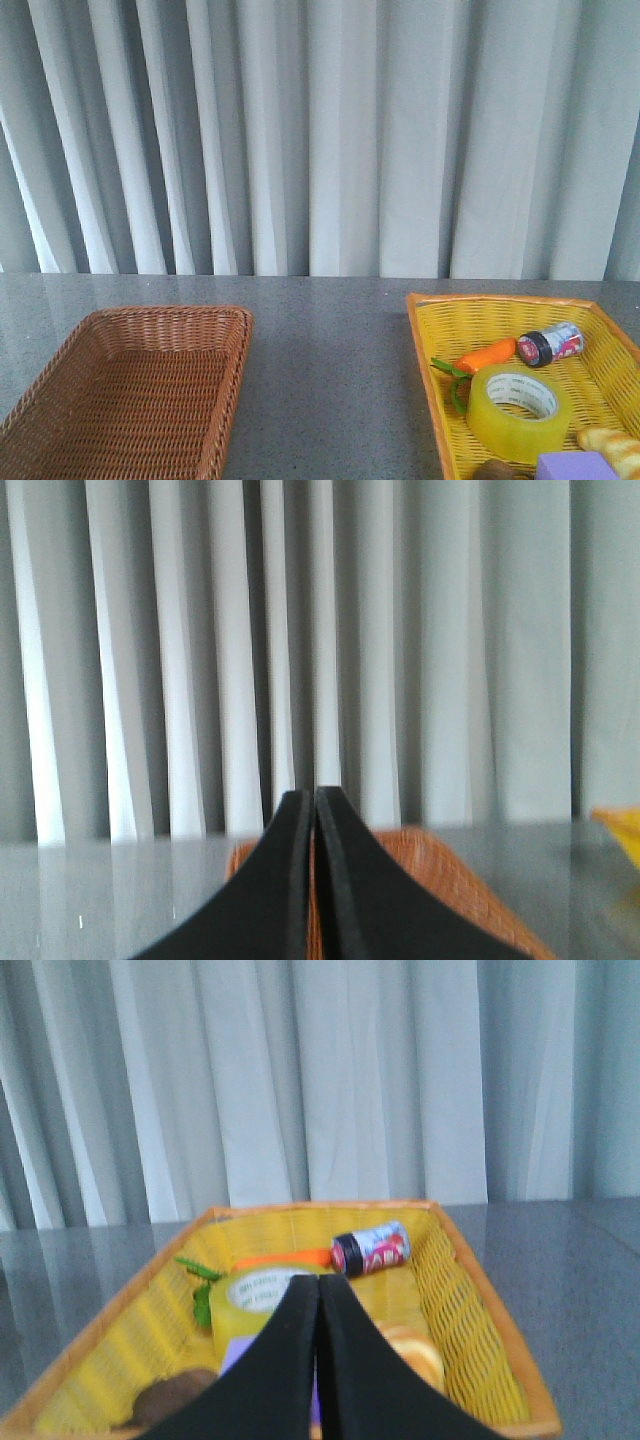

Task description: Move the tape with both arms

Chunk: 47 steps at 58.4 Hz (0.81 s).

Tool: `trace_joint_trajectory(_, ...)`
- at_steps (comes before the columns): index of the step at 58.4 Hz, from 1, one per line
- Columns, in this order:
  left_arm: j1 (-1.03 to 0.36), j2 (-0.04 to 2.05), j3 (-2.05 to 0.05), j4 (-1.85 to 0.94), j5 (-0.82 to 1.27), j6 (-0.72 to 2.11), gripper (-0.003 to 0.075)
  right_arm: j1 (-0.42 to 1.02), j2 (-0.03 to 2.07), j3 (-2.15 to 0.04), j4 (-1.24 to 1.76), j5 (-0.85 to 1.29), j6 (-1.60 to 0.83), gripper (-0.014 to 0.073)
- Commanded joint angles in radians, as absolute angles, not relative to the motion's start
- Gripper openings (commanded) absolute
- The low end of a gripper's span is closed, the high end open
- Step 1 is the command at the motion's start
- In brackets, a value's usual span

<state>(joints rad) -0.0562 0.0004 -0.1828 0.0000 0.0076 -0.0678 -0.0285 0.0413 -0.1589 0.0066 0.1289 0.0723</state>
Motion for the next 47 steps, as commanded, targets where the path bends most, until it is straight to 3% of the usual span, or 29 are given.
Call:
trace_joint_trajectory(1, -0.061, 0.076, -0.305, -0.006, 0.000, -0.077, -0.0006, -0.030, 0.129, -0.300, 0.000, 0.141, 0.068, -0.0004)
trace_joint_trajectory(21, -0.061, 0.460, -0.669, -0.006, 0.275, -0.076, -0.0006, -0.030, 0.466, -0.650, -0.049, 0.458, 0.064, -0.0004)
trace_joint_trajectory(47, -0.061, 0.663, -0.699, -0.006, 0.424, -0.076, -0.0006, -0.030, 0.629, -0.663, -0.045, 0.592, 0.066, -0.0004)
